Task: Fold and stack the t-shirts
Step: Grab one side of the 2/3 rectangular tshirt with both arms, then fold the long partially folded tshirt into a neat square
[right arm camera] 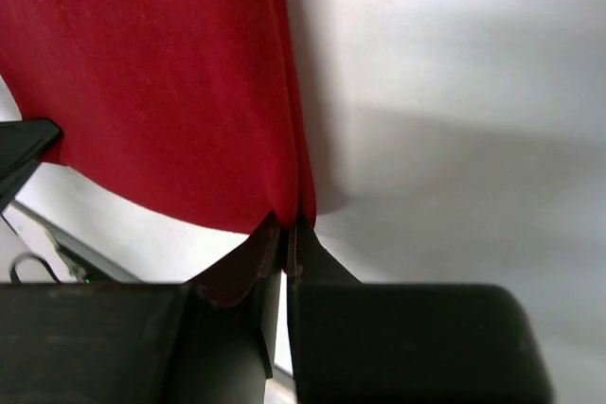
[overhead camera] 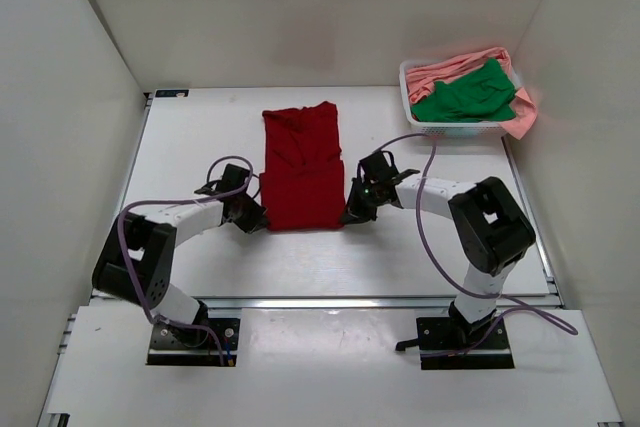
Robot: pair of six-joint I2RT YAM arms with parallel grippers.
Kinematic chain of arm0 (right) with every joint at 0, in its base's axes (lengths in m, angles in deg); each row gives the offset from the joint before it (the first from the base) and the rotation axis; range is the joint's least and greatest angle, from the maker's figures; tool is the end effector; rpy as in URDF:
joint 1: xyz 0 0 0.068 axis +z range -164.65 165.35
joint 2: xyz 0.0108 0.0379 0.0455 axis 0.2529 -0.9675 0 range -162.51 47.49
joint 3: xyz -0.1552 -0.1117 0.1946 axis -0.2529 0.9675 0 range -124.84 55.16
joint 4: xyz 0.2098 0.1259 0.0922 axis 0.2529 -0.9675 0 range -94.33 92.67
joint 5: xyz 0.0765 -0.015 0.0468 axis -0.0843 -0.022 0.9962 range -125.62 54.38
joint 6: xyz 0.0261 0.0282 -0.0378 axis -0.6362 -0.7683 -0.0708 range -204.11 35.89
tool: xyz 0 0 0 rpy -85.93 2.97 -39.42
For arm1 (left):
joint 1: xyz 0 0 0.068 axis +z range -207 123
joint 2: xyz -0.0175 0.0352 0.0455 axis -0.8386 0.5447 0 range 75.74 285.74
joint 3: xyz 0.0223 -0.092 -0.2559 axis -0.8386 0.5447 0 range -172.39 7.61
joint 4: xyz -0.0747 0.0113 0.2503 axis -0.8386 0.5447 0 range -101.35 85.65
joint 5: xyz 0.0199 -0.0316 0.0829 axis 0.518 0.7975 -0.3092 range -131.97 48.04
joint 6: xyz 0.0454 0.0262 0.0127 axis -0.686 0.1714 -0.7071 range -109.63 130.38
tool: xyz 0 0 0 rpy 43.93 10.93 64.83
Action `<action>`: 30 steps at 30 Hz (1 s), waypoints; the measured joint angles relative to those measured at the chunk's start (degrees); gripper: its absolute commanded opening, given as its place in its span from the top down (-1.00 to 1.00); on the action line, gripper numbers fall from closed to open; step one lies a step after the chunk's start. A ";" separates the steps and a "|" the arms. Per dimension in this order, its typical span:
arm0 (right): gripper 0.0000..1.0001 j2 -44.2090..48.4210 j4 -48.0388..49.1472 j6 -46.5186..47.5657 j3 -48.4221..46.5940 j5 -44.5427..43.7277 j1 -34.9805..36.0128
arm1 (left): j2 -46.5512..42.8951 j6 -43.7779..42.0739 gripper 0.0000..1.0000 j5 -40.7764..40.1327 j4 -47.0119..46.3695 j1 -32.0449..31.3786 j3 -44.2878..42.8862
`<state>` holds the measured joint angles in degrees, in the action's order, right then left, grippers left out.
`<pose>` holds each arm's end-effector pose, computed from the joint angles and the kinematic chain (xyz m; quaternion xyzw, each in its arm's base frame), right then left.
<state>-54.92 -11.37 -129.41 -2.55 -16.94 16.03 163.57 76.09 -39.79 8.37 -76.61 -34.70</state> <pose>0.2944 0.1879 0.1496 0.0776 0.9481 0.2868 0.1133 0.2542 -0.0921 0.1450 -0.3786 0.9002 -0.1588 0.1450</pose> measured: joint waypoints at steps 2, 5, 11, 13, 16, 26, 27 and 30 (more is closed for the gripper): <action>0.99 1.49 -0.94 0.50 1.46 0.74 0.50 | -2.67 -1.66 1.00 0.59 1.97 0.22 1.81; 1.00 6.51 -3.80 1.81 5.27 2.40 2.01 | -9.33 -3.91 1.00 2.40 6.97 0.39 5.70; 1.00 21.66 -12.48 2.80 10.45 6.19 8.70 | -21.55 -6.97 1.00 4.44 23.74 -4.28 6.73; 0.99 26.29 -14.53 1.73 12.09 7.91 11.34 | -24.11 -6.93 1.00 5.22 27.65 -6.73 6.56; 0.99 30.60 -18.12 -0.15 13.68 10.14 14.03 | -29.55 -6.27 1.00 7.41 32.37 -6.82 6.45; 1.00 28.52 -30.53 4.74 1.49 14.43 3.96 | -22.53 -7.74 1.00 11.63 38.91 -1.55 -13.44; 1.00 27.15 -31.47 5.88 -0.26 14.91 2.14 | -20.81 -8.02 1.00 12.04 38.42 -0.94 -14.88; 0.99 21.81 -34.12 9.35 -6.47 15.39 -2.23 | -14.73 -9.22 1.00 13.07 37.70 1.03 -18.78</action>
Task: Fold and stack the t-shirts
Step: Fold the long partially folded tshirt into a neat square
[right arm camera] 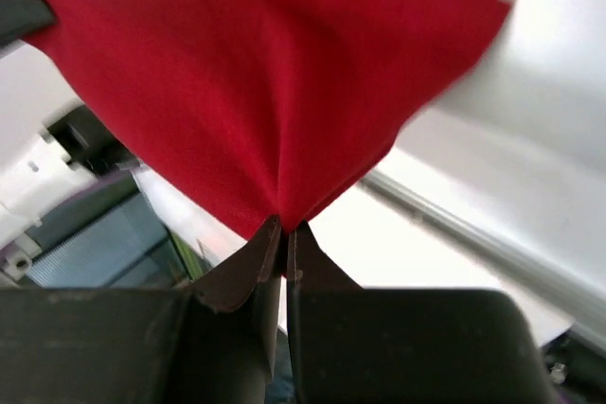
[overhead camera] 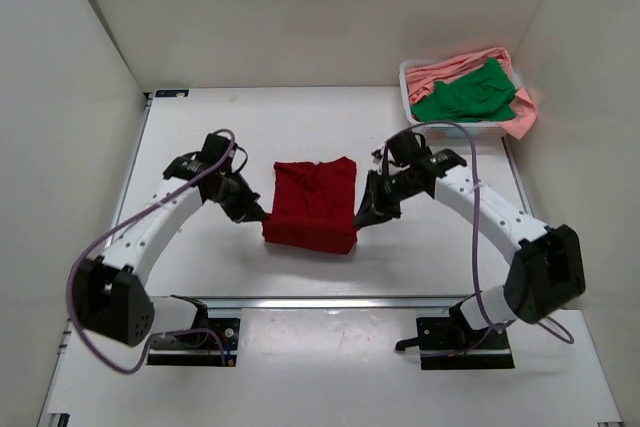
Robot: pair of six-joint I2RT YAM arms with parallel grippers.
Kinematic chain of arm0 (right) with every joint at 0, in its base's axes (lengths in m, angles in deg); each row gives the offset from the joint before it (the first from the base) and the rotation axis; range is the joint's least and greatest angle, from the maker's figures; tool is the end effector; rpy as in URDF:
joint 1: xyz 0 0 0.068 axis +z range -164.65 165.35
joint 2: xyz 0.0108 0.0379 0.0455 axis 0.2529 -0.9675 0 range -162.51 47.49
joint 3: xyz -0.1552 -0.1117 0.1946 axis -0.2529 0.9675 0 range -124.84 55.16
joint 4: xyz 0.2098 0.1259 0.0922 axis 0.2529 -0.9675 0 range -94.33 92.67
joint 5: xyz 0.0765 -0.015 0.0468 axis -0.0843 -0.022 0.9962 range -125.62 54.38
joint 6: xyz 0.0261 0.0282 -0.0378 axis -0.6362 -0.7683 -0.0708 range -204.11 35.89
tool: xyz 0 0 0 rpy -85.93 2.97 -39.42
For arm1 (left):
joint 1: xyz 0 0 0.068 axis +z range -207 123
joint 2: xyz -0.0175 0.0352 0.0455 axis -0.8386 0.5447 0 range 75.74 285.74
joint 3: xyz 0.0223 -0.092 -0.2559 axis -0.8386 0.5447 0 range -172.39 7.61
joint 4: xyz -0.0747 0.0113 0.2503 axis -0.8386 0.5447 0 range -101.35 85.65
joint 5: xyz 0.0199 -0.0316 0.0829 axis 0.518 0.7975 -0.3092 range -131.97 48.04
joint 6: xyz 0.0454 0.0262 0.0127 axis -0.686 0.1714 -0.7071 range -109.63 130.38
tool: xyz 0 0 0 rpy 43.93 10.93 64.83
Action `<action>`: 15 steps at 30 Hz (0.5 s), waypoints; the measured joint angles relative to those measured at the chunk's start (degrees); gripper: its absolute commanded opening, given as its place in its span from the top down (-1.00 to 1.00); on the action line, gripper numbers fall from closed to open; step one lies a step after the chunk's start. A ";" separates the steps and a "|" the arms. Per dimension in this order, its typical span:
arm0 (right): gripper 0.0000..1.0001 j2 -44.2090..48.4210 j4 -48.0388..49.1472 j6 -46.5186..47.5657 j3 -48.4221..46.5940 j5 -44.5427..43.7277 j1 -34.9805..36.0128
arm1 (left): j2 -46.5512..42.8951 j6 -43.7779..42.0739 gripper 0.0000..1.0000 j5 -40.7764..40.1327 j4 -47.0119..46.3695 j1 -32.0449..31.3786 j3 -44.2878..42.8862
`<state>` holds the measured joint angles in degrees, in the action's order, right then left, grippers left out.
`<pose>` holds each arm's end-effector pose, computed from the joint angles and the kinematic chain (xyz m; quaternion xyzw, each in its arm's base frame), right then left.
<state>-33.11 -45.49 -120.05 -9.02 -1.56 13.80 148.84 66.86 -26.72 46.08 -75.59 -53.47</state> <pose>0.2309 0.1477 0.2688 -0.0034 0.9350 0.3538 0.0257 0.2182 -0.0833 0.2723 -0.2943 0.9301 -0.2111 0.0606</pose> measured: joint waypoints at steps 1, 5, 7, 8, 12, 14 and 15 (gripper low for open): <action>1.00 -2.08 -0.50 1.14 -2.45 0.22 -1.18 | 2.38 -0.57 1.00 0.24 -0.02 0.61 -1.60; 1.00 -10.80 -2.45 4.85 -12.33 0.79 -5.14 | 11.06 -2.62 1.00 0.70 -0.22 3.19 -9.29; 1.00 -15.26 -3.02 6.10 -17.73 1.03 -6.75 | 15.45 -3.48 1.00 0.87 -0.44 4.20 -13.77; 0.99 -17.46 -2.99 6.43 -20.20 1.22 -7.61 | 18.25 -3.82 0.99 0.94 -0.37 4.66 -16.76; 0.76 -27.45 -2.23 7.19 -30.82 1.90 -10.91 | 30.47 -5.01 0.26 0.72 -1.18 6.08 -29.24; 0.50 -33.24 -2.14 7.26 -37.07 1.07 -12.28 | 36.63 -5.16 0.08 0.63 -2.67 7.04 -35.10; 0.40 -36.41 -1.70 7.28 -40.46 0.13 -12.96 | 39.47 -5.07 0.04 0.63 -3.39 7.69 -37.75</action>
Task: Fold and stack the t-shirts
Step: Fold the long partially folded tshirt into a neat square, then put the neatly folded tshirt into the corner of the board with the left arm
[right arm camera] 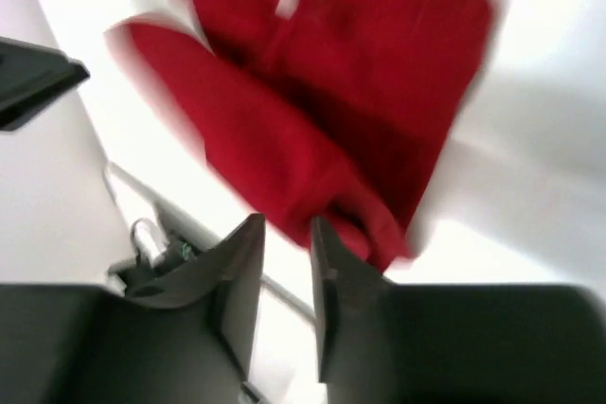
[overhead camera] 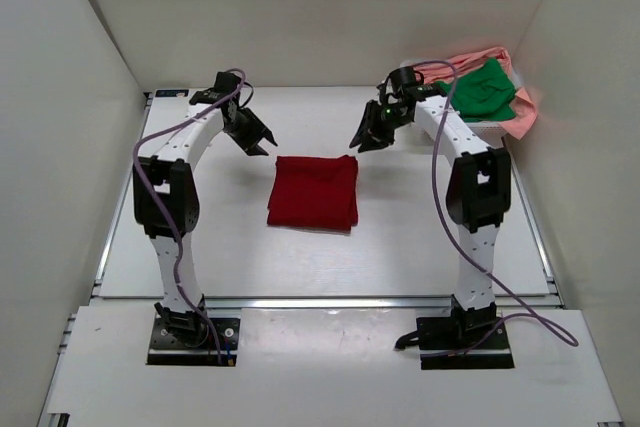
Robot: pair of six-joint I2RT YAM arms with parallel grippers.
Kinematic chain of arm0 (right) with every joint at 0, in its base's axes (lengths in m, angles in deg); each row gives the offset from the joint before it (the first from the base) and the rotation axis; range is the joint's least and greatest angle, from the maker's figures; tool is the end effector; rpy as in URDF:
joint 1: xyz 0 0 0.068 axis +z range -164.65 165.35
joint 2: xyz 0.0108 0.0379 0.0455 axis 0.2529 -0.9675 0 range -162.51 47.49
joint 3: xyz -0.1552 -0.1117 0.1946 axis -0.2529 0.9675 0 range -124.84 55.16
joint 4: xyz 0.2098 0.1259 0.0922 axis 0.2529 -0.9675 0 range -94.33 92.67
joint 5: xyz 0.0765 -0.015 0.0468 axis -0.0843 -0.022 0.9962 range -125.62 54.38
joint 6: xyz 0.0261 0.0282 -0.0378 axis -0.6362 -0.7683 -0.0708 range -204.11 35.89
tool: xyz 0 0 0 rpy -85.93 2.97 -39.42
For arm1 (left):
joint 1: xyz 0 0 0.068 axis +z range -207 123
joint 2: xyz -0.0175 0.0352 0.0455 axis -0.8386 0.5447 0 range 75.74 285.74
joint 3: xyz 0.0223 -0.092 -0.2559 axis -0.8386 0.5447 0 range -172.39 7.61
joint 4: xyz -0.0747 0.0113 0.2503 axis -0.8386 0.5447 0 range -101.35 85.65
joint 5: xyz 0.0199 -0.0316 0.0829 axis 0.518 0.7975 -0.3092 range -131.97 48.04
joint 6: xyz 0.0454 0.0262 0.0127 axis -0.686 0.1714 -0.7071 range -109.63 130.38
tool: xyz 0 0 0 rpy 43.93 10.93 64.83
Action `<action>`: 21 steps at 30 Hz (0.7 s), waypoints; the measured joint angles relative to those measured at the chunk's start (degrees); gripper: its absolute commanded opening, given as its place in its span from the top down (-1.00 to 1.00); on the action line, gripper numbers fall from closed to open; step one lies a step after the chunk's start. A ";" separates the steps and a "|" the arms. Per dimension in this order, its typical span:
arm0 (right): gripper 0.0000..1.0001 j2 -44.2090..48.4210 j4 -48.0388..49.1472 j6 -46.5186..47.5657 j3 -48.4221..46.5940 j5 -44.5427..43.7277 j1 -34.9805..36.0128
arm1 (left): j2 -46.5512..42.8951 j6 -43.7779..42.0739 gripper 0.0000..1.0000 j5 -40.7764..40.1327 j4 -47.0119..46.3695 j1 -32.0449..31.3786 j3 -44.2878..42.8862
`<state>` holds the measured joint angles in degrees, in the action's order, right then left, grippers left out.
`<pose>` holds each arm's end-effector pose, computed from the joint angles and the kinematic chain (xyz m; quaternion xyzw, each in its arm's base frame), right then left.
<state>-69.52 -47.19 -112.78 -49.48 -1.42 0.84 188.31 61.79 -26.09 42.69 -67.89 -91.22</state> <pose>0.4190 0.1368 0.2633 0.0364 0.9299 0.3507 0.1052 0.4052 -0.0879 0.2572 -0.3116 0.9210 -0.2146 0.0932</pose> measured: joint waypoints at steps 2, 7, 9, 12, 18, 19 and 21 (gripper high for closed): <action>0.27 -6.36 0.02 0.00 -7.74 -2.38 -1.14 | 4.48 0.13 -0.17 -0.04 -2.71 1.40 -3.41; 0.07 -14.19 -0.52 0.26 -19.34 -7.45 -2.97 | 8.24 0.44 -0.20 0.39 -6.95 4.35 -4.72; 0.04 -13.38 -0.74 0.90 -18.67 -8.79 -3.26 | 7.72 -0.42 -0.23 0.83 -8.31 4.92 -3.78; 0.05 -8.74 1.64 2.05 -10.43 -10.47 -2.82 | 4.11 -2.23 -0.22 1.46 -11.47 4.61 3.89; 0.09 2.49 3.78 2.38 10.27 -11.47 -1.18 | -2.60 -7.72 -0.93 -2.47 -13.11 -0.68 20.35; 0.09 3.89 3.91 2.40 12.15 -11.50 -0.87 | -3.08 -8.46 -0.92 -3.56 -13.55 -1.90 21.66; 0.09 6.99 4.46 2.62 15.41 -11.56 -0.57 | -3.74 -9.75 -0.94 -6.14 -14.40 -4.22 23.50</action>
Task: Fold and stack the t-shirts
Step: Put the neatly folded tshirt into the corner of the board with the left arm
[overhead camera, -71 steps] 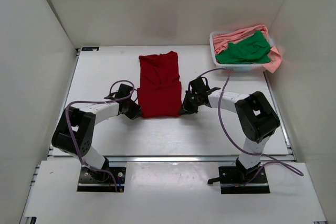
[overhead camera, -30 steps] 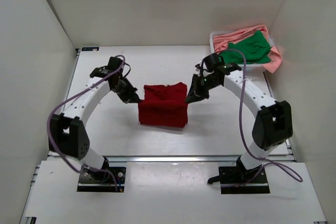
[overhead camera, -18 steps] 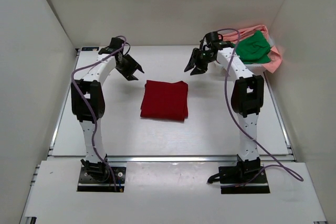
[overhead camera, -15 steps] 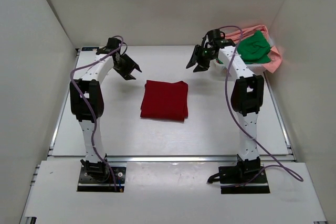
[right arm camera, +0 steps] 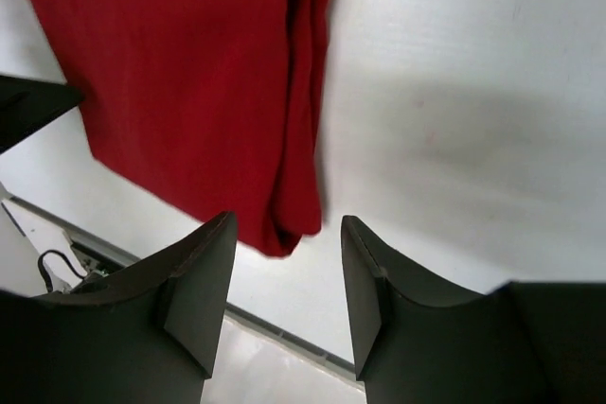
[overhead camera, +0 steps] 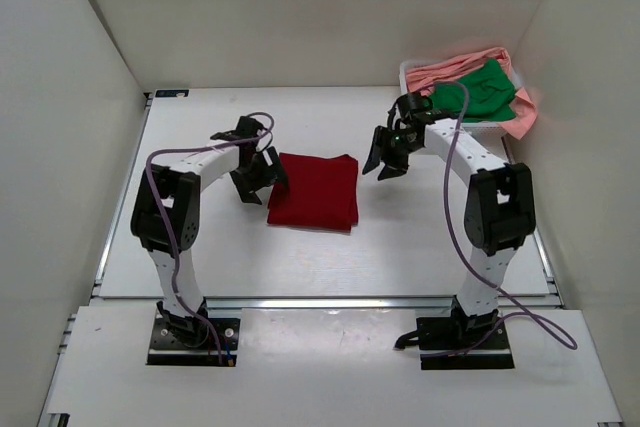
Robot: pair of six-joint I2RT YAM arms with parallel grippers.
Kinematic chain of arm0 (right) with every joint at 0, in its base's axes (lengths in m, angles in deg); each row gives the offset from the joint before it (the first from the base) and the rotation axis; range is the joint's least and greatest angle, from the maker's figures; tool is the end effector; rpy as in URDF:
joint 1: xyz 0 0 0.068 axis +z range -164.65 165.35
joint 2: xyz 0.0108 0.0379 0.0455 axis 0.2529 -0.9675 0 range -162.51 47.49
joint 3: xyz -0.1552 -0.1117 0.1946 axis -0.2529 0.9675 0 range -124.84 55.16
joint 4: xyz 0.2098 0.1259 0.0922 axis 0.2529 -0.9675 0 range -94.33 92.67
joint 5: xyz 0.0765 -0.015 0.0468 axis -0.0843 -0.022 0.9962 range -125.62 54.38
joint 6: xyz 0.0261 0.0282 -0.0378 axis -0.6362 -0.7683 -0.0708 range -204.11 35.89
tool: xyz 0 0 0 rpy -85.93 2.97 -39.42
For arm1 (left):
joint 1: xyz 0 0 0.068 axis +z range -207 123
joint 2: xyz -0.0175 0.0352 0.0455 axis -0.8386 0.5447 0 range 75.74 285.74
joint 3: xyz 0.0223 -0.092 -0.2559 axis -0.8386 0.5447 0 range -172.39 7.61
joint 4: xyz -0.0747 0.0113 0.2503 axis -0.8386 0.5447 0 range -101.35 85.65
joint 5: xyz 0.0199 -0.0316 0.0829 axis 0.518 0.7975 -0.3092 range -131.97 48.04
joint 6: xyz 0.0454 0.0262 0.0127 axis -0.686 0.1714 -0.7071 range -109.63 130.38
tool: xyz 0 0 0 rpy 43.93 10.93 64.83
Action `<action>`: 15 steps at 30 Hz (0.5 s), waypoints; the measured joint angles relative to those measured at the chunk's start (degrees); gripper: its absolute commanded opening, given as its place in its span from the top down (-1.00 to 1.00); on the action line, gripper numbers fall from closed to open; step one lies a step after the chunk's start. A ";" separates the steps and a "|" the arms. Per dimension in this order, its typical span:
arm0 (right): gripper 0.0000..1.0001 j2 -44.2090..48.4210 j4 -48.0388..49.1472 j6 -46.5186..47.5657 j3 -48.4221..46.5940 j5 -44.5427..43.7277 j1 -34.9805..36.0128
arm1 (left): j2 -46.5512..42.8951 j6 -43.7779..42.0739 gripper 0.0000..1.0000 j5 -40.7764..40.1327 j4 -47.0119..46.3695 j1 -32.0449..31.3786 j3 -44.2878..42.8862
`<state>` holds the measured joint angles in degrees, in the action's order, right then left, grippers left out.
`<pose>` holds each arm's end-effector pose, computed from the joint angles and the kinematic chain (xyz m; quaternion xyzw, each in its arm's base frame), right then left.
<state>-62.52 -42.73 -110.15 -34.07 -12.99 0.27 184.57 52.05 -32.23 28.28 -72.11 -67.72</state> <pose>0.3868 0.1172 0.2330 0.0527 0.9589 0.2506 0.1223 0.3597 -0.1034 0.1738 -0.2143 0.9621 -0.1433 0.0886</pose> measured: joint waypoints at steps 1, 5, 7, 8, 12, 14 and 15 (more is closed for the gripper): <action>0.11 1.81 0.04 0.11 1.33 0.02 0.02 | -0.09 -0.96 -0.95 -1.49 -0.13 -1.29 0.28; 0.11 9.31 1.03 0.15 5.81 0.15 -0.11 | 1.25 -4.79 -0.77 -9.14 1.73 -5.09 -2.27; 0.11 13.05 1.60 0.04 7.67 0.55 -0.39 | 3.61 -6.56 -0.62 -13.75 3.43 -6.67 -5.57; 0.12 14.95 1.90 -0.22 8.63 0.81 -0.59 | 5.11 -7.82 -0.60 -16.57 4.15 -7.65 -7.32; 0.14 20.11 2.05 -0.61 10.47 2.49 -1.97 | 9.07 -11.23 -0.19 -23.50 6.75 -11.45 -11.21; 0.12 21.49 1.99 -0.52 10.49 3.67 -2.93 | 10.69 -12.26 0.85 -25.94 7.96 -13.42 -13.70; 0.15 22.03 1.97 -0.46 10.49 4.26 -3.50 | 11.65 -12.52 1.00 -26.77 8.61 -14.12 -14.69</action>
<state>-40.49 -40.77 -110.61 -23.58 -8.72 -3.23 196.22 39.52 -59.00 36.90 -86.23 -82.41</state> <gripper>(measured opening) 0.434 0.232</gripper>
